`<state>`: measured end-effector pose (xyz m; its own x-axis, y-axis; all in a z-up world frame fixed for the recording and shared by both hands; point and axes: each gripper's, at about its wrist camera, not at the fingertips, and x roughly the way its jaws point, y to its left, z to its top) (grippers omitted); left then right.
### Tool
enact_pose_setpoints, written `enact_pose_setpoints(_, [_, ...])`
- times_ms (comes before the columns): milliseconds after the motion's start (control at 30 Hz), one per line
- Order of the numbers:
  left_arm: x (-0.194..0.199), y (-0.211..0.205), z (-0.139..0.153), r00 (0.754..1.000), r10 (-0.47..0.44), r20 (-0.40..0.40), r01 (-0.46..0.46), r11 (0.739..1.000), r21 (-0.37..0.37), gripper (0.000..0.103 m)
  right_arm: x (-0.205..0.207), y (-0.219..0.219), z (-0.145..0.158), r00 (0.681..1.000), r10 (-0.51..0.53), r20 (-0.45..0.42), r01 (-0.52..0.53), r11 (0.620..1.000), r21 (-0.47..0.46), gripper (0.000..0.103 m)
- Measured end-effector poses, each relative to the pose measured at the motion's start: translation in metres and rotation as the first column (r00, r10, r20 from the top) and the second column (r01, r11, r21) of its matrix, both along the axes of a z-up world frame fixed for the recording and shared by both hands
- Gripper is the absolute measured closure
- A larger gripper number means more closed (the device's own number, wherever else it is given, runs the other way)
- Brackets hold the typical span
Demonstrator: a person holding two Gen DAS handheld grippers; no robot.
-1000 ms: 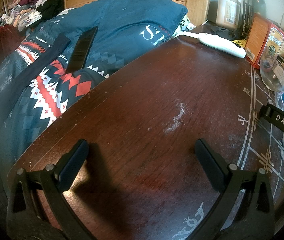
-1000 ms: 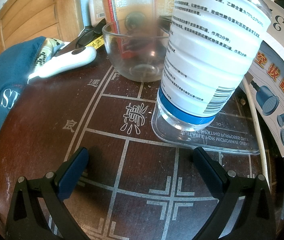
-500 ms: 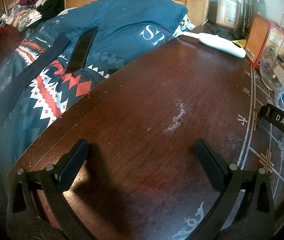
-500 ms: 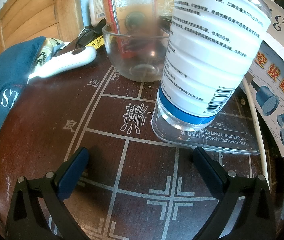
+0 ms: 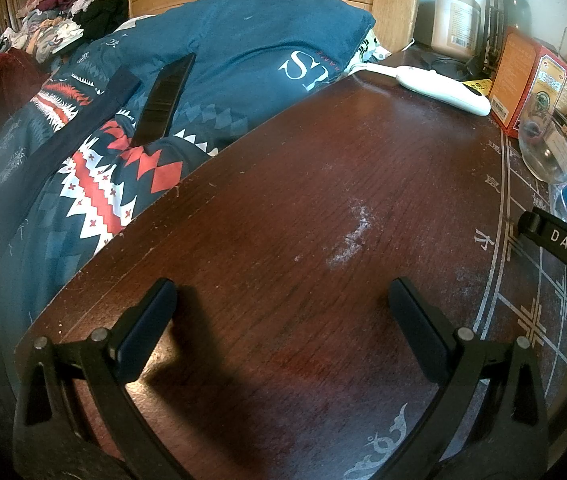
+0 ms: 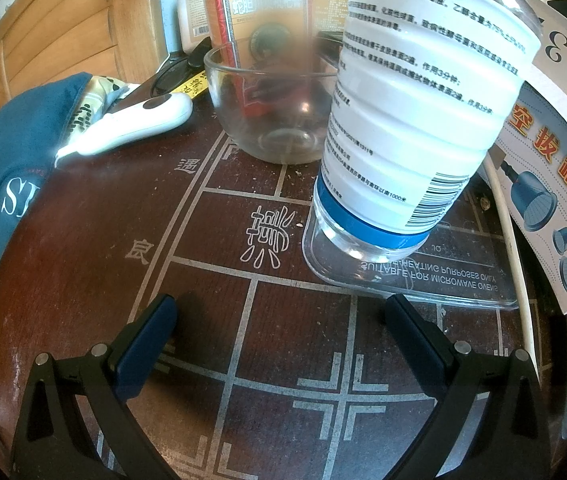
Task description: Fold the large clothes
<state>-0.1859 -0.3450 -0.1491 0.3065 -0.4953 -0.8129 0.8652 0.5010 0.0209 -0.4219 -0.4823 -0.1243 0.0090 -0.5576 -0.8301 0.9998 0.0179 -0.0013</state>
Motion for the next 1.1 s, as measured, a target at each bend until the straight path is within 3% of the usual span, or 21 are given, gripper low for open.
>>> enact_pose_setpoints(1100, [0.0, 0.0001, 0.0, 1.0, -0.002, 0.001, 0.002, 1.0, -0.002, 0.0, 0.0021, -0.0051, -0.001, 1.0, -0.024, -0.003, 0.024, 1.0, 0.002, 0.0])
